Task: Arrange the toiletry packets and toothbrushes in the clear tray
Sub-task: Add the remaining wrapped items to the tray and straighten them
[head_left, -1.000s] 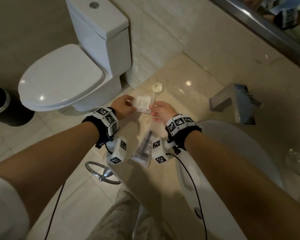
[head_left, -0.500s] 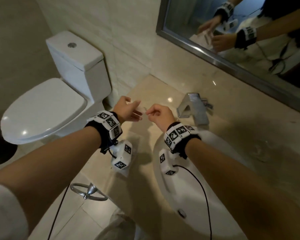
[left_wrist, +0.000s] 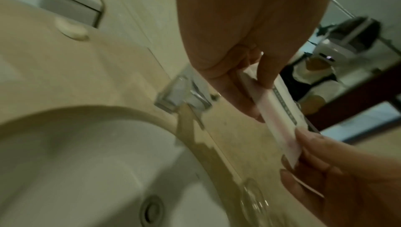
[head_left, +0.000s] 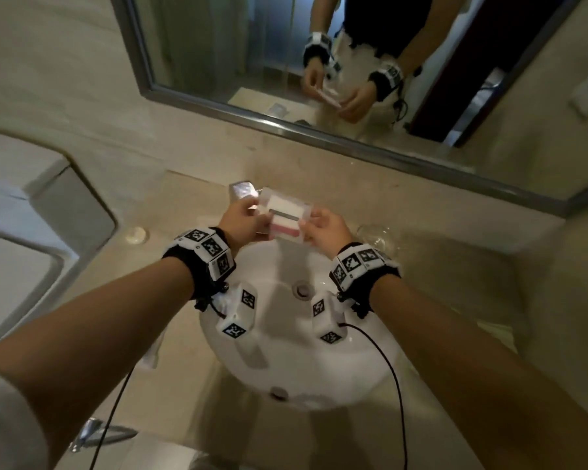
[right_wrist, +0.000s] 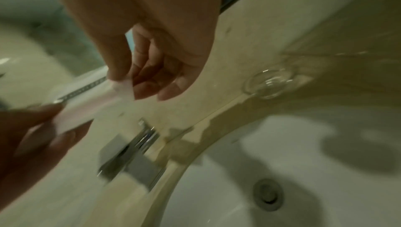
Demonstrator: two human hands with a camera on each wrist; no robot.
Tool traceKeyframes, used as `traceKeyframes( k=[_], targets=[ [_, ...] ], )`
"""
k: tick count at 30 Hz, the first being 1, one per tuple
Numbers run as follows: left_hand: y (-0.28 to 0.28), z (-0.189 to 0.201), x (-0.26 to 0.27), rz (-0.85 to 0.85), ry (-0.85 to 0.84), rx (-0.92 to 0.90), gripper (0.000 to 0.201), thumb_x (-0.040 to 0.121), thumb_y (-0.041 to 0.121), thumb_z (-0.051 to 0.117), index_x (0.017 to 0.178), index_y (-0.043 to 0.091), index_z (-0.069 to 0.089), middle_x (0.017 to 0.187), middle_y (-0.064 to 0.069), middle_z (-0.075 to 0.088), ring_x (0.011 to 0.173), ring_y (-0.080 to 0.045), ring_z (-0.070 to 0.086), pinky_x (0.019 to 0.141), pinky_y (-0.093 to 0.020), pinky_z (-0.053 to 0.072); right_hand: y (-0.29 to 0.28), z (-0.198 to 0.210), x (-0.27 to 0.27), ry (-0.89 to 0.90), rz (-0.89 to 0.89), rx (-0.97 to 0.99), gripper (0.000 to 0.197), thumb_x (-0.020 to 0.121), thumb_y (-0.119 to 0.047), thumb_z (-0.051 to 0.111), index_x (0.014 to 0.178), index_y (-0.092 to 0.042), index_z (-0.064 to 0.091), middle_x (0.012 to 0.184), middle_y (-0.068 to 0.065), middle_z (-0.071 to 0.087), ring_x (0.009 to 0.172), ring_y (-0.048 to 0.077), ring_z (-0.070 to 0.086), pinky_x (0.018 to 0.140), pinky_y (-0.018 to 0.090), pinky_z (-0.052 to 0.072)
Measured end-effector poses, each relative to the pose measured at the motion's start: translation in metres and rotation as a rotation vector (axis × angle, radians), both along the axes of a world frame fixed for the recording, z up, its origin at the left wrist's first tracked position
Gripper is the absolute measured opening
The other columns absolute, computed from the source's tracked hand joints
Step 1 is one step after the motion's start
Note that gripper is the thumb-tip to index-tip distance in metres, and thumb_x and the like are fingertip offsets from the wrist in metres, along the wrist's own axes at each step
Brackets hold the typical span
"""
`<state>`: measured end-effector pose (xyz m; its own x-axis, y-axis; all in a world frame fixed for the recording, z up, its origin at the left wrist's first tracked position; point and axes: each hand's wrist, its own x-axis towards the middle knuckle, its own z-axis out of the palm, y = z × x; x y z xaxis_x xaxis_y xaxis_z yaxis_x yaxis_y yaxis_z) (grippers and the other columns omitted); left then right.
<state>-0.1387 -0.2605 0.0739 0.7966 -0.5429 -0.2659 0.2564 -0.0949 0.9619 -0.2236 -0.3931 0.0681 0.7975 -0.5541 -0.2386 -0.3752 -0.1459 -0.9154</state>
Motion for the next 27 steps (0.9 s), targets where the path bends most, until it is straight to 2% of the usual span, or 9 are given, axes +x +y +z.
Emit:
traceKeyframes(
  k=[1, 2, 4, 8, 15, 17, 20, 23, 27],
  targets=[
    [-0.012, -0.001, -0.008, -0.034, 0.003, 0.005, 0.023, 0.090, -0.001, 0.050, 0.110, 0.009, 0.052, 0.084, -0.006, 0.056, 0.070, -0.018, 0.057, 0.047, -0.017, 0.055, -0.010, 0.000, -0.010, -0.021, -0.019, 0.019, 0.006, 0.089, -0.005, 0.059, 0.086, -0.011, 0.058, 0.077, 0.006, 0.058, 0.064, 0.015, 0.058, 0.055, 0.016, 0.047],
    [-0.025, -0.001, -0.017, -0.076, -0.002, 0.018, 0.022, 0.090, 0.001, 0.051, 0.111, 0.009, 0.052, 0.087, -0.006, 0.056, 0.071, -0.017, 0.058, 0.048, -0.018, 0.056, -0.023, -0.002, -0.023, -0.026, -0.046, 0.013, 0.021, 0.088, -0.001, 0.058, 0.074, -0.015, 0.055, 0.070, 0.005, 0.056, 0.054, 0.009, 0.058, 0.050, 0.013, 0.046],
    [-0.049, -0.002, -0.035, -0.149, -0.027, 0.057, 0.012, 0.091, 0.004, 0.051, 0.101, 0.012, 0.054, 0.087, -0.006, 0.057, 0.071, -0.015, 0.058, 0.050, -0.017, 0.055, -0.046, -0.006, -0.048, -0.021, -0.107, 0.032, 0.031, 0.087, 0.003, 0.058, 0.066, -0.018, 0.051, 0.065, 0.004, 0.055, 0.042, -0.002, 0.055, 0.048, 0.014, 0.046],
    [-0.088, -0.004, -0.064, -0.194, -0.101, 0.095, 0.021, 0.091, 0.005, 0.052, 0.076, 0.019, 0.052, 0.072, -0.003, 0.054, 0.062, -0.013, 0.054, 0.046, -0.011, 0.050, -0.079, -0.009, -0.099, 0.013, -0.180, 0.015, 0.030, 0.086, 0.002, 0.060, 0.066, -0.019, 0.054, 0.065, 0.001, 0.055, 0.050, 0.003, 0.054, 0.052, 0.014, 0.046],
    [-0.151, -0.014, -0.121, -0.371, -0.115, 0.150, 0.028, 0.087, -0.004, 0.054, 0.069, 0.017, 0.049, 0.066, -0.003, 0.049, 0.034, 0.006, 0.051, 0.045, -0.009, 0.045, -0.127, -0.015, -0.187, 0.056, -0.335, 0.009, 0.008, 0.088, 0.000, 0.058, 0.083, -0.003, 0.064, 0.067, 0.000, 0.055, 0.059, 0.009, 0.051, 0.047, 0.006, 0.046],
    [-0.170, -0.019, -0.138, -0.437, -0.125, 0.183, 0.029, 0.086, -0.004, 0.056, 0.067, 0.017, 0.049, 0.066, -0.003, 0.050, 0.034, 0.007, 0.051, 0.047, -0.011, 0.045, -0.140, -0.021, -0.211, 0.053, -0.394, 0.018, 0.024, 0.088, 0.001, 0.058, 0.068, -0.012, 0.058, 0.064, 0.000, 0.053, 0.059, 0.010, 0.050, 0.047, 0.009, 0.046],
    [-0.188, -0.026, -0.159, -0.518, -0.134, 0.232, 0.027, 0.085, -0.004, 0.057, 0.068, 0.016, 0.051, 0.067, -0.003, 0.053, 0.045, -0.001, 0.056, 0.045, -0.010, 0.045, -0.150, -0.029, -0.238, 0.114, -0.443, 0.033, 0.023, 0.089, -0.003, 0.057, 0.069, -0.015, 0.057, 0.068, -0.002, 0.055, 0.063, 0.009, 0.052, 0.059, 0.017, 0.047],
    [-0.204, -0.035, -0.178, -0.596, -0.128, 0.290, 0.025, 0.086, -0.003, 0.055, 0.071, 0.017, 0.051, 0.070, -0.002, 0.055, 0.061, -0.013, 0.052, 0.057, -0.020, 0.043, -0.165, -0.043, -0.263, 0.198, -0.487, 0.009, 0.023, 0.091, -0.005, 0.055, 0.069, -0.011, 0.057, 0.070, 0.005, 0.058, 0.067, 0.017, 0.054, 0.064, 0.028, 0.049],
    [-0.218, -0.047, -0.191, -0.598, -0.104, 0.346, 0.025, 0.088, 0.000, 0.052, 0.072, 0.019, 0.048, 0.071, -0.001, 0.054, 0.060, -0.013, 0.049, 0.057, -0.021, 0.038, -0.178, -0.063, -0.288, 0.334, -0.435, -0.034, 0.033, 0.091, -0.003, 0.051, 0.059, -0.012, 0.051, 0.061, 0.003, 0.052, 0.062, 0.020, 0.050, 0.056, 0.025, 0.043]
  ],
)
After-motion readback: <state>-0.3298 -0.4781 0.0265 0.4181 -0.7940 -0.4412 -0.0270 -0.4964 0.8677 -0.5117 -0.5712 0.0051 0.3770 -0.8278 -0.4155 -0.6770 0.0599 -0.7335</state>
